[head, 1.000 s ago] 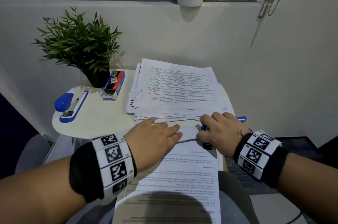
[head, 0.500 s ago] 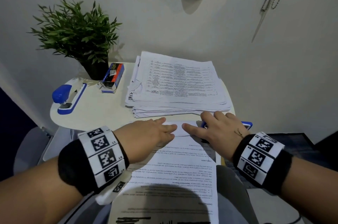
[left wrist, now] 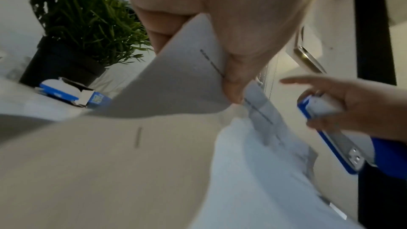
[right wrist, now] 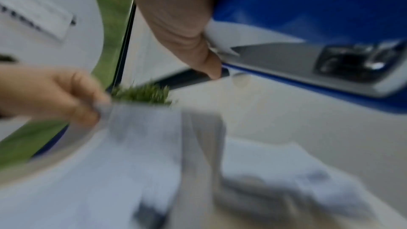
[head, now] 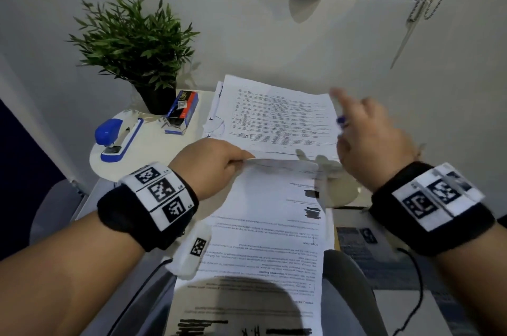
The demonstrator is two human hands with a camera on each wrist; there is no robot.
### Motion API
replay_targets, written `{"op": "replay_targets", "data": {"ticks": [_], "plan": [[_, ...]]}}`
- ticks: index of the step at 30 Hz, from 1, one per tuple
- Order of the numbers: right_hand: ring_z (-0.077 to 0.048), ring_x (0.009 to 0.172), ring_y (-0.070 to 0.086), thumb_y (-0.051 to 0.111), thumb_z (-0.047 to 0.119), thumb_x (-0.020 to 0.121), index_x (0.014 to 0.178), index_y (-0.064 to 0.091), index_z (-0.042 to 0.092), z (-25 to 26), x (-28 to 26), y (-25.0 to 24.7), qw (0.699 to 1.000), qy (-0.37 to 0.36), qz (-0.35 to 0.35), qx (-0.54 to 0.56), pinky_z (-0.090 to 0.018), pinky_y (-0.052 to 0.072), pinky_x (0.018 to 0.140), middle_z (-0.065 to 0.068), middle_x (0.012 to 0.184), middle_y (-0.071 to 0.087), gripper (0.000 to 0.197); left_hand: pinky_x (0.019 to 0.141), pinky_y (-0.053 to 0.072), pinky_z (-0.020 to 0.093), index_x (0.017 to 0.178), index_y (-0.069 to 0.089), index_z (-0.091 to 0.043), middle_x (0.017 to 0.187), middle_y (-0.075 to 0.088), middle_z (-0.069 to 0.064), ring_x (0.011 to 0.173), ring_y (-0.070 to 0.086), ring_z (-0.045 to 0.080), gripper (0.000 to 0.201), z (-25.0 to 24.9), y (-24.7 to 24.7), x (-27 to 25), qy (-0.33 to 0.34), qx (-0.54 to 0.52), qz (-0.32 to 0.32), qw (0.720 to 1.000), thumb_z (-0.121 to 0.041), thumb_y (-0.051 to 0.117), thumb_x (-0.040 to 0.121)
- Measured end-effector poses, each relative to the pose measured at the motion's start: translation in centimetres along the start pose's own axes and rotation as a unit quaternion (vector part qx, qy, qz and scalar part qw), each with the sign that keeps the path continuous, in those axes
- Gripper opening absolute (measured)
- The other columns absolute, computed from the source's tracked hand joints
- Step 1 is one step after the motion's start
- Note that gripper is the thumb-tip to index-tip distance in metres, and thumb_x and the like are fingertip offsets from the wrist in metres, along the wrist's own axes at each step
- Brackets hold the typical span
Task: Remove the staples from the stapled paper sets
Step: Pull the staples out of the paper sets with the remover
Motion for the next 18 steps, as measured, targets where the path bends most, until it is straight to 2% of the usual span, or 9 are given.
{"op": "replay_targets", "data": {"ticks": [2, 3, 4, 6, 8, 10, 12, 16, 18], "plan": [[-0.007, 0.084, 0.049, 0.053, 0.01, 0.085, 0.133, 0.044, 0.02, 0.6, 0.7, -4.4, 0.978, 0.012, -0.161, 0.133, -0.028, 0.042, 0.07, 0.001, 0.108, 0.048, 0.049, 0.078, 0.043, 0.02, 0.112, 0.068, -0.029, 0.105, 0.068, -0.008, 0.1, 0.058, 0.011, 0.025, -0.2, -0.7, 0.3, -0.033, -0.056, -0.004, 0.998, -0.024, 0.06, 0.088], [0.003, 0.082, 0.045, 0.054, 0.01, 0.085, 0.126, 0.048, 0.013, 0.8, 0.7, -5.8, 0.957, 0.006, -0.225, 0.182, -0.018, 0.038, 0.071, 0.006, 0.104, 0.046, 0.041, 0.075, 0.044, 0.019, 0.104, 0.07, -0.027, 0.097, 0.068, -0.009, 0.095, 0.058, 0.01, 0.021, -0.4, -1.0, 0.4, -0.049, -0.082, -0.006, 0.995, -0.024, 0.065, 0.085], [0.01, 0.082, 0.044, 0.055, 0.011, 0.085, 0.12, 0.049, 0.009, 1.5, 0.8, -6.9, 0.937, -0.001, -0.271, 0.222, -0.008, 0.034, 0.071, 0.011, 0.1, 0.044, 0.035, 0.071, 0.044, 0.018, 0.096, 0.07, -0.027, 0.09, 0.066, -0.01, 0.09, 0.058, 0.01, 0.015, -0.8, -1.4, 0.4, -0.059, -0.101, -0.007, 0.993, -0.025, 0.069, 0.081], [0.018, 0.084, 0.044, 0.057, 0.009, 0.086, 0.11, 0.047, 0.009, 2.9, 0.5, -7.5, 0.898, -0.006, -0.328, 0.294, 0.0, 0.031, 0.075, 0.019, 0.093, 0.04, 0.027, 0.069, 0.045, 0.02, 0.082, 0.066, -0.03, 0.083, 0.064, -0.011, 0.083, 0.058, 0.009, 0.009, -1.9, -2.0, 0.4, -0.058, -0.127, -0.009, 0.99, -0.027, 0.073, 0.077], [0.02, 0.086, 0.044, 0.058, 0.007, 0.087, 0.104, 0.041, 0.013, 4.5, 0.3, -6.6, 0.872, -0.012, -0.335, 0.356, 0.0, 0.031, 0.078, 0.018, 0.089, 0.041, 0.025, 0.065, 0.043, 0.019, 0.077, 0.063, -0.03, 0.078, 0.062, -0.013, 0.076, 0.056, 0.005, 0.011, -3.0, -2.5, 0.2, -0.047, -0.147, -0.022, 0.988, -0.028, 0.074, 0.076], [0.017, 0.087, 0.044, 0.057, 0.008, 0.088, 0.102, 0.039, 0.014, 6.0, -0.1, -5.2, 0.865, -0.025, -0.319, 0.386, -0.002, 0.031, 0.08, 0.018, 0.09, 0.042, 0.024, 0.062, 0.04, 0.015, 0.076, 0.063, -0.03, 0.074, 0.061, -0.015, 0.072, 0.054, 0.001, 0.01, -3.9, -3.0, 0.0, -0.041, -0.161, -0.041, 0.985, -0.027, 0.073, 0.076], [0.014, 0.088, 0.045, 0.056, 0.012, 0.089, 0.101, 0.04, 0.015, 6.7, -0.5, -3.9, 0.864, -0.03, -0.302, 0.402, -0.004, 0.032, 0.081, 0.018, 0.092, 0.042, 0.02, 0.069, 0.044, 0.019, 0.077, 0.065, -0.028, 0.08, 0.064, -0.011, 0.078, 0.057, 0.005, 0.007, -4.3, -3.0, -0.2, -0.045, -0.179, -0.049, 0.982, -0.026, 0.072, 0.076], [0.009, 0.087, 0.047, 0.055, 0.014, 0.088, 0.096, 0.041, 0.026, 6.3, -0.9, -2.5, 0.838, 0.028, -0.276, 0.469, -0.009, 0.036, 0.083, 0.016, 0.09, 0.047, 0.021, 0.075, 0.044, 0.021, 0.082, 0.067, -0.026, 0.085, 0.064, -0.008, 0.086, 0.058, 0.01, 0.005, -4.0, -2.1, -1.0, -0.062, -0.181, -0.042, 0.981, -0.026, 0.07, 0.077], [-0.001, 0.088, 0.05, 0.055, 0.016, 0.087, 0.094, 0.042, 0.03, 5.8, -1.0, -2.5, 0.816, 0.059, -0.278, 0.504, -0.019, 0.041, 0.084, 0.016, 0.088, 0.049, 0.021, 0.072, 0.04, 0.019, 0.084, 0.067, -0.026, 0.085, 0.062, -0.009, 0.084, 0.055, 0.009, 0.006, -3.6, -1.9, -1.3, -0.073, -0.183, -0.048, 0.979, -0.028, 0.069, 0.079]]}}
Point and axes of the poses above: each hand's wrist, its own x-axis towards the middle knuckle, its own y-axis out of the palm, z = x × y, the point moved 6 cm from there along x, towards the middle knuckle
